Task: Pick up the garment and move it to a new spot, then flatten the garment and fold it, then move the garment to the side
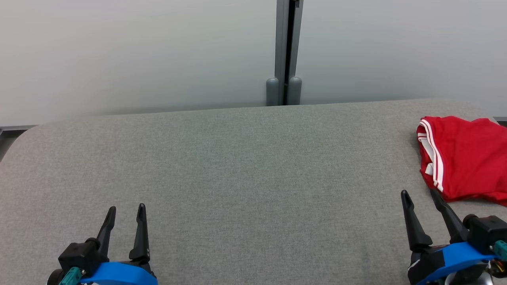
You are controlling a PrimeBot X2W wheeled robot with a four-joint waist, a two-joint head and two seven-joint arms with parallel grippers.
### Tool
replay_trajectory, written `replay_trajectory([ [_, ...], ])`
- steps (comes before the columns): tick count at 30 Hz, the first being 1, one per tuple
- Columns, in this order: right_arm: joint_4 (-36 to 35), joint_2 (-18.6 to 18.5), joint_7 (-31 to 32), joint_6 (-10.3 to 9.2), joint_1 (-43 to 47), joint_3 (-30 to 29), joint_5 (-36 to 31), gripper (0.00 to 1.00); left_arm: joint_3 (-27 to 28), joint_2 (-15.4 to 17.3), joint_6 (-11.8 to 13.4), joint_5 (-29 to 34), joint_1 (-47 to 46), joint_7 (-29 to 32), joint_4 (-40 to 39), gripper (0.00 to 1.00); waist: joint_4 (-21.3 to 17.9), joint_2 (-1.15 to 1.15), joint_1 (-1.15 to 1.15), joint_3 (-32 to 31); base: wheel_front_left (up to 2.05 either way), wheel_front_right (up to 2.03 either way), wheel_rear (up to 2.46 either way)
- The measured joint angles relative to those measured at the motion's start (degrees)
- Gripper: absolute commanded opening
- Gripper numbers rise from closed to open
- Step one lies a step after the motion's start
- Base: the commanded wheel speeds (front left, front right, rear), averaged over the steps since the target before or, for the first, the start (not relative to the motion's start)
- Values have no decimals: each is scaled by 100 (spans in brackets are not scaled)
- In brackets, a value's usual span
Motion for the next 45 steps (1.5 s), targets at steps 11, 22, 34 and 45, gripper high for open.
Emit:
replay_trajectory([
  [11,236,22,-154,0,-20,109,32,100,31,-16,-42,5,-1,0,69,100,-34,0,0,25,0,0,0],
  [22,748,107,-124,0,100,148,55,0,-7,-198,-65,-23,307,37,481,0,-41,0,1,31,0,0,0],
  [34,808,153,31,0,93,82,1238,0,200,-279,-94,-1076,309,379,391,0,-25,0,1,33,0,0,0],
  [45,828,185,164,0,1,23,2264,0,388,-374,-118,-1968,235,644,259,0,-8,0,1,36,0,0,0],
])
